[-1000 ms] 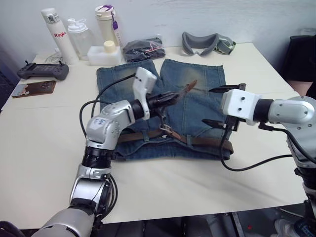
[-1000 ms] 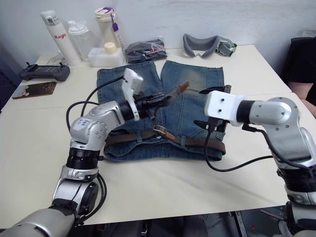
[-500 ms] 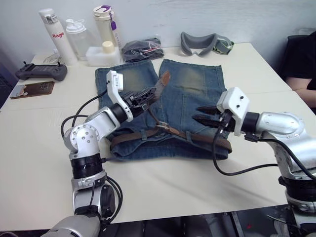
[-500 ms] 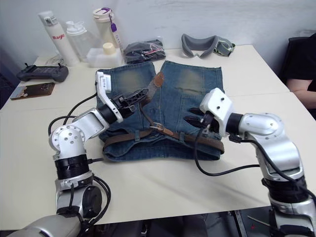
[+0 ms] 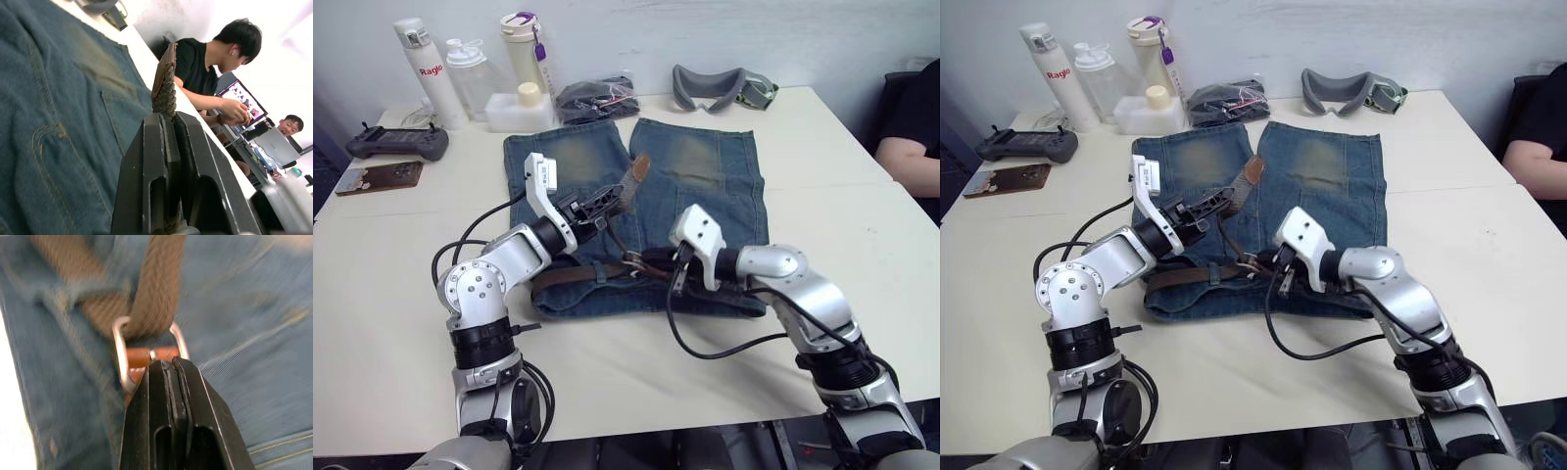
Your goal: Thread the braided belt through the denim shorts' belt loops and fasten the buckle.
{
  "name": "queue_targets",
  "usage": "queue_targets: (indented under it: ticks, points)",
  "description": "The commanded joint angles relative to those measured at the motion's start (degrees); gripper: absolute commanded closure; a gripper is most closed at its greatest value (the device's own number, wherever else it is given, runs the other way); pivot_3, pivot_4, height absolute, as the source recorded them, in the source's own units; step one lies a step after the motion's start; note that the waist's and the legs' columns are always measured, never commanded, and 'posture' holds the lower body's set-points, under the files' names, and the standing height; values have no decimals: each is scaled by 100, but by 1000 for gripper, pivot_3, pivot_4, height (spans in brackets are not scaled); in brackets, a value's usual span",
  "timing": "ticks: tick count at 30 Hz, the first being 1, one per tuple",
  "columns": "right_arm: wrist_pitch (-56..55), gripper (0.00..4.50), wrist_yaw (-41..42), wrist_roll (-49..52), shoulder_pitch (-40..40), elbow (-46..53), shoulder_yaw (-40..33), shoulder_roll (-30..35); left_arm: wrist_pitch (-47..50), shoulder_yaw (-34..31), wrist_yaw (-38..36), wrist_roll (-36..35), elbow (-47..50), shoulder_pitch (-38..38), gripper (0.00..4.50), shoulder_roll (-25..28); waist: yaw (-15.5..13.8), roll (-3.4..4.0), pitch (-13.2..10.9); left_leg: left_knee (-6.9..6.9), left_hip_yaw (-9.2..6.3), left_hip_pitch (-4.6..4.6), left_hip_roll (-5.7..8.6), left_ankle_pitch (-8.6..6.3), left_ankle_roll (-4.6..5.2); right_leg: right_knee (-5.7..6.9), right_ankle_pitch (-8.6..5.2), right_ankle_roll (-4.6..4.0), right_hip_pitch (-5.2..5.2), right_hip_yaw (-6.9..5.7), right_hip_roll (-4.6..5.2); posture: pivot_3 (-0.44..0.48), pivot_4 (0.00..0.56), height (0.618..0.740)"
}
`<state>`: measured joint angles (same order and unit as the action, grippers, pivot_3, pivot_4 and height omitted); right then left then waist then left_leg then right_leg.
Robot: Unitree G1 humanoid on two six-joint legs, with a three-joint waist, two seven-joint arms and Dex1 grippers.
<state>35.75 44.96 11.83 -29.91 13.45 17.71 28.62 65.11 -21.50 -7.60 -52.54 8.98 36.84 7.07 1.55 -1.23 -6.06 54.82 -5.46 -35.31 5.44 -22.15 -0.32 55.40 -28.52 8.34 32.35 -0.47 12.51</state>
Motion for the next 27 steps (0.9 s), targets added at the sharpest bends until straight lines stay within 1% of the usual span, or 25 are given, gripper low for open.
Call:
queue_targets:
  ticks: [1,3,6,8,11,14,16,17,20,21,22,23,24,25,26,27]
  points:
    - [20,4456,7,-289,247,-151,330,93,24,13,-63,-238,327,7,4500,196,-1,-8,19,0,0,2,-2,-1,-3,1,0,0,0,-2,-1,0,150,627]
    - [-108,4456,15,-235,258,-52,207,53,55,68,-96,-245,320,-31,4500,279,-2,-8,26,0,0,3,-1,-2,-4,2,0,-1,-1,-1,-1,0,150,627]
    - [-111,4456,-33,167,256,337,-413,-15,36,172,-164,-228,292,-86,4500,383,-20,-9,26,1,-1,0,-1,-3,-4,2,0,-1,0,-1,0,0,150,627]
    - [-89,4456,-49,312,286,584,-665,42,10,192,-186,-241,278,-107,4500,415,-35,-9,26,4,-3,-10,1,-3,-4,2,-1,-1,6,0,-1,0,150,627]
    - [1024,4456,-381,1164,149,723,-1602,-158,-52,230,-239,-210,208,-114,4500,458,-29,-9,26,4,-3,-12,1,-3,-4,1,-1,-1,8,1,-1,0,150,627]
    - [1460,4456,-579,1531,118,783,-2194,-100,-102,274,-275,-190,164,-134,4500,475,-29,-8,26,5,-3,-13,0,-4,-3,3,-1,-2,11,1,0,0,150,627]
    - [1515,4456,-653,1532,155,783,-2314,9,-115,295,-283,-190,157,-143,4500,465,-33,-8,26,4,-3,-13,1,-4,-3,3,-1,-2,10,0,-1,0,150,627]
    - [1496,4456,-621,1481,187,792,-2263,121,-112,306,-288,-200,159,-145,4500,458,-29,-8,26,3,-3,-13,1,-4,-2,2,-1,-2,10,0,0,0,150,627]
    - [964,4456,-491,1108,335,922,-1957,456,-69,374,-337,-227,203,-175,4500,480,-19,-12,23,-3,-4,-14,4,-5,0,-7,-1,-2,0,-6,3,0,150,627]
    - [894,4456,-491,1093,364,947,-1902,483,-56,408,-363,-223,227,-192,4500,509,43,1,26,-15,-9,-21,9,0,14,-67,-22,39,-65,-51,39,0,150,627]
    - [915,4456,-509,1124,375,944,-1870,471,-52,434,-378,-217,247,-209,4500,532,116,10,29,28,97,-96,-33,43,178,-94,-35,91,-141,-224,177,0,150,627]
    - [1148,4456,-596,1275,340,881,-1929,364,-54,447,-383,-223,265,-226,4500,550,164,40,30,27,320,-108,-122,39,286,-90,-44,95,-204,-417,329,0,150,627]
    - [1194,4456,-609,1325,324,857,-1932,332,-52,450,-387,-235,284,-242,4500,569,175,91,27,13,377,-118,-143,42,288,-93,-46,93,-262,-580,437,0,150,627]
    - [1182,4456,-559,1344,322,874,-1891,344,-44,463,-412,-238,312,-263,4500,611,142,117,13,12,375,-87,-159,51,210,-21,-21,21,-217,-574,388,0,150,627]
    - [1165,4456,-508,1348,323,905,-1853,365,-34,481,-441,-242,338,-282,4500,658,68,141,-4,13,310,-80,-128,49,189,6,17,-101,-163,-509,252,0,150,627]
    - [1136,4456,-454,1343,328,941,-1791,406,-22,502,-480,-252,370,-310,4500,712,-33,130,-11,18,265,-80,-110,51,187,10,48,-190,-130,-322,135,0,150,627]
